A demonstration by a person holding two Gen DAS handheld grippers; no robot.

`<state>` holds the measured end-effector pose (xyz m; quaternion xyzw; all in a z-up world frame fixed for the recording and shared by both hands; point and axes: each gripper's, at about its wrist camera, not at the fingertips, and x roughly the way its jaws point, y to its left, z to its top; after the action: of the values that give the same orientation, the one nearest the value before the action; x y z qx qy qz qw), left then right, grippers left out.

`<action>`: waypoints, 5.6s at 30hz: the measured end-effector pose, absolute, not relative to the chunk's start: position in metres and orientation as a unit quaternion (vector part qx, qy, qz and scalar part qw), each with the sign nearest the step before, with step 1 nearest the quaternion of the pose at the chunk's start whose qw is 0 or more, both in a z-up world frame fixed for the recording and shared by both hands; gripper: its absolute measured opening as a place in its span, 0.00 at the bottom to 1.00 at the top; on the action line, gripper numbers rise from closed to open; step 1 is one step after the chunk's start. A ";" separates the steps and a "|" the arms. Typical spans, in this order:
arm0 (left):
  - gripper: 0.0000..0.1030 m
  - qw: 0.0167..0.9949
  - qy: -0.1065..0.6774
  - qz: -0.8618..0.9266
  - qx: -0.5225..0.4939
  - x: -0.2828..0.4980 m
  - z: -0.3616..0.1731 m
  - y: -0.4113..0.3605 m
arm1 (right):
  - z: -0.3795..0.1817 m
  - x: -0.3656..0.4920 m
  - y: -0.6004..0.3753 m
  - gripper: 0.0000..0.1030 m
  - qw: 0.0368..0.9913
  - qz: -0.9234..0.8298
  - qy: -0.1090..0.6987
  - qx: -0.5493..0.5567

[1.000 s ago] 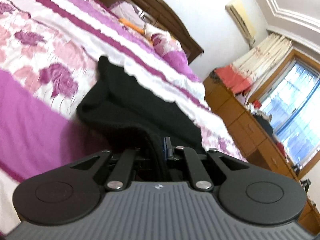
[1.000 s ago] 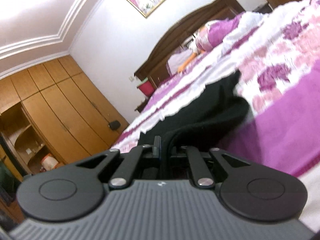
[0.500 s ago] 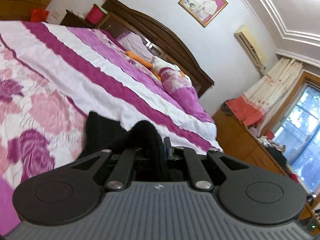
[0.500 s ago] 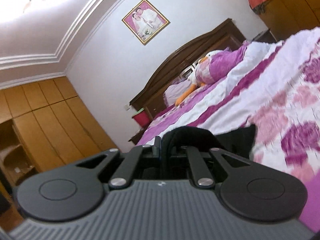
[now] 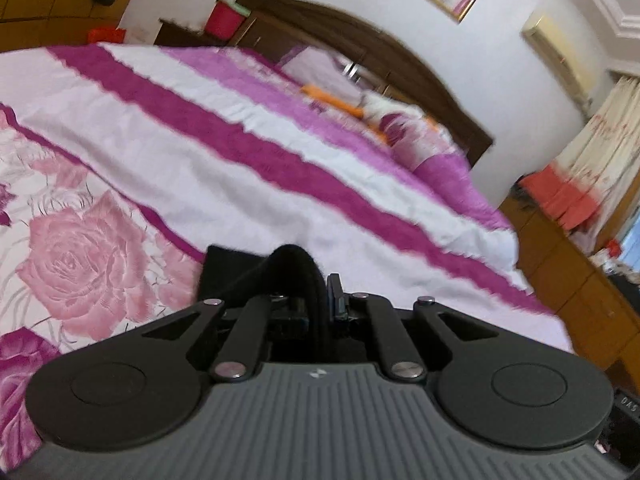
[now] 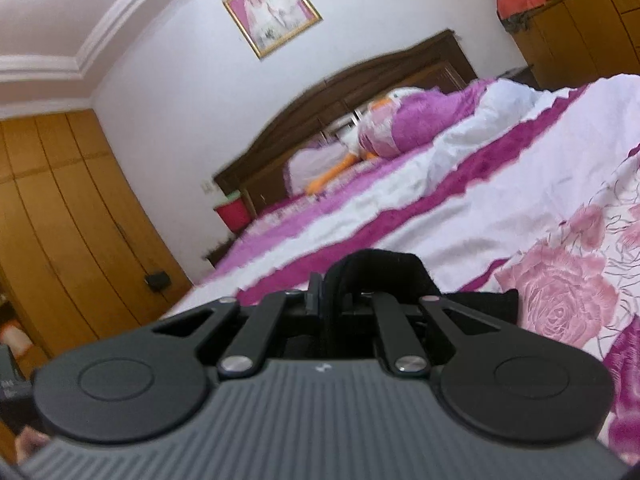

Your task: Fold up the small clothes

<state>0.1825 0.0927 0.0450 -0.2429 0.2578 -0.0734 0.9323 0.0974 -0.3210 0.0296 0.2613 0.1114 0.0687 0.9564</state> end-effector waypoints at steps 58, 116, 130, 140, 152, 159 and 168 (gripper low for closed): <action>0.58 0.941 0.264 -0.100 -0.186 0.221 0.042 0.089 | 0.006 0.159 -0.332 0.45 0.953 0.045 0.195 0.226; 0.68 0.917 0.391 -0.056 -0.046 0.113 0.015 0.039 | -0.052 0.067 -0.356 0.66 0.896 0.038 0.257 0.361; 0.73 0.917 0.392 -0.063 -0.046 0.115 0.012 0.038 | -0.069 0.079 -0.367 0.23 0.853 0.054 0.247 0.456; 0.75 0.917 0.392 -0.062 -0.042 0.114 0.012 0.035 | -0.072 0.084 -0.365 0.22 0.861 0.059 0.239 0.445; 0.76 0.918 0.391 -0.060 -0.041 0.113 0.016 0.035 | -0.061 0.084 -0.359 0.20 0.875 0.054 0.221 0.427; 0.76 0.919 0.388 -0.054 -0.051 0.109 0.025 0.043 | -0.031 0.084 -0.355 0.19 0.886 0.070 0.195 0.415; 0.76 0.925 0.374 -0.031 -0.068 0.100 0.041 0.071 | 0.006 0.097 -0.334 0.19 0.904 0.095 0.183 0.375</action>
<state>0.0997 0.0712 0.0408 -0.0680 0.3737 -0.0313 0.9245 0.0975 -0.3342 0.0061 0.3749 0.1835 0.0949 0.9038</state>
